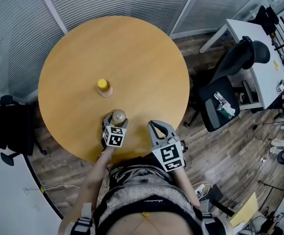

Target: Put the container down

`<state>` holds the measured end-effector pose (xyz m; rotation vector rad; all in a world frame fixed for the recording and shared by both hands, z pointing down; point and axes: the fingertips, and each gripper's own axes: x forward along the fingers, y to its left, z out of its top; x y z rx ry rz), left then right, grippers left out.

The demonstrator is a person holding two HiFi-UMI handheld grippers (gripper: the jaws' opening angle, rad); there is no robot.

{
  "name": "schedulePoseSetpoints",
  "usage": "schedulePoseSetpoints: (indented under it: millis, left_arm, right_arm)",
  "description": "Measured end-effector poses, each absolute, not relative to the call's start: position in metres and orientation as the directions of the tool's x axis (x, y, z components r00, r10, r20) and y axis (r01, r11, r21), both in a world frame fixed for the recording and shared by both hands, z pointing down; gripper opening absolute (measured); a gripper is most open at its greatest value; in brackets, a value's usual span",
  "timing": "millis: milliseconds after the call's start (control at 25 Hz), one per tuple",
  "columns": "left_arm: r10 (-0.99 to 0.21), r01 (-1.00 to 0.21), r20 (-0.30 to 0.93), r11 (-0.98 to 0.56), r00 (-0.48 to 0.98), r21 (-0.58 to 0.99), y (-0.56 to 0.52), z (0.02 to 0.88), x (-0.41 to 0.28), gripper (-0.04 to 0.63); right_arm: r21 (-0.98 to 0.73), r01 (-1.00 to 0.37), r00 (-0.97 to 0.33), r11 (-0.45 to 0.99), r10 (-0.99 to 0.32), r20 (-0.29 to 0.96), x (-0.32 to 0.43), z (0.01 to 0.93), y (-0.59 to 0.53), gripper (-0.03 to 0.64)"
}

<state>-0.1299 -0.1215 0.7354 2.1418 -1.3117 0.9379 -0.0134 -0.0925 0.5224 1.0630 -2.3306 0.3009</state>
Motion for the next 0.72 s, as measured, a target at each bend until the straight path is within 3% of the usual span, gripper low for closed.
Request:
schedulePoseSetpoints:
  millis: [720]
  left_arm:
    - [-0.578,-0.915,0.771,-0.403,0.268,0.015,-0.111,0.735,-0.136,0.339]
  right_arm:
    - [0.015,-0.735,-0.563,0.678,-0.621,0.546,-0.009,0.52,-0.086,0.022]
